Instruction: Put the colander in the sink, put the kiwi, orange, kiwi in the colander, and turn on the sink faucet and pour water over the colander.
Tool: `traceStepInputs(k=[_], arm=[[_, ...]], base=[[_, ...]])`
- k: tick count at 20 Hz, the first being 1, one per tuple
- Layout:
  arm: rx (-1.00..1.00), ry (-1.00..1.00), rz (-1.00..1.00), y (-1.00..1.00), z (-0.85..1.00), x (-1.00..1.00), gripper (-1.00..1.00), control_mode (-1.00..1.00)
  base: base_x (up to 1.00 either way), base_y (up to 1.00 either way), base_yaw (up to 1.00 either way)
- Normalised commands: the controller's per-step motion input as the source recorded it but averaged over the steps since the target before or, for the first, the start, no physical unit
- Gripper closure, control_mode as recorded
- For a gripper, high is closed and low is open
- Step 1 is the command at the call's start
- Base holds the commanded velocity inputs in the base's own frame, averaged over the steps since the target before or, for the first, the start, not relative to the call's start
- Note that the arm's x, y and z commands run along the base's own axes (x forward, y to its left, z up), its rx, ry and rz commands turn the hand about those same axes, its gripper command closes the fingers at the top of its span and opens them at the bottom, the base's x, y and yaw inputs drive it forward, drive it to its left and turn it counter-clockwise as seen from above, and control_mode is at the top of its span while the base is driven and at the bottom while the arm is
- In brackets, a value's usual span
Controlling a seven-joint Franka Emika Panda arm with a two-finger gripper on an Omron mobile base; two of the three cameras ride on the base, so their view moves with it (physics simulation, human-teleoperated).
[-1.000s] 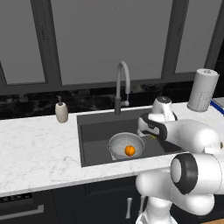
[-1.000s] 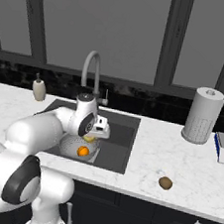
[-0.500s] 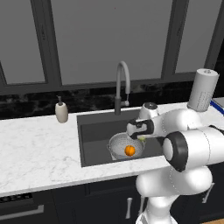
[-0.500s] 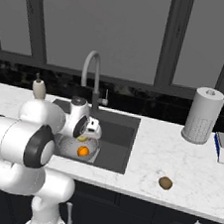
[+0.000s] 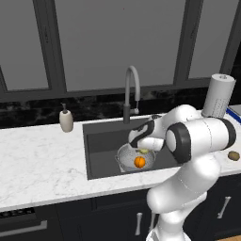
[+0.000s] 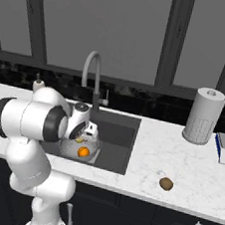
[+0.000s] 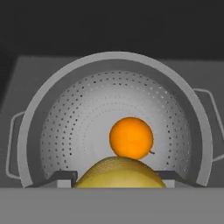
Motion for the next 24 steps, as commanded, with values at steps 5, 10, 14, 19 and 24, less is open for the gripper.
traceStepInputs(k=[5, 10, 14, 19, 24], arm=[[0.00, 0.00, -0.03, 0.23, -0.25, 0.15, 1.00, -1.00], [0.00, 0.00, -0.05, 0.19, -0.21, 0.26, 1.00, -1.00], [0.00, 0.02, -0.02, 0.15, -0.29, 0.12, 1.00, -1.00], [0.00, 0.02, -0.02, 0.10, -0.30, 0.11, 1.00, -1.00], [0.00, 0.04, 0.00, 0.01, -0.20, 0.06, 1.00, -1.00]], base=[[0.00, 0.00, 0.00], [0.00, 0.00, 0.00], [0.00, 0.00, 0.00], [0.00, 0.00, 0.00], [0.00, 0.00, 0.00]])
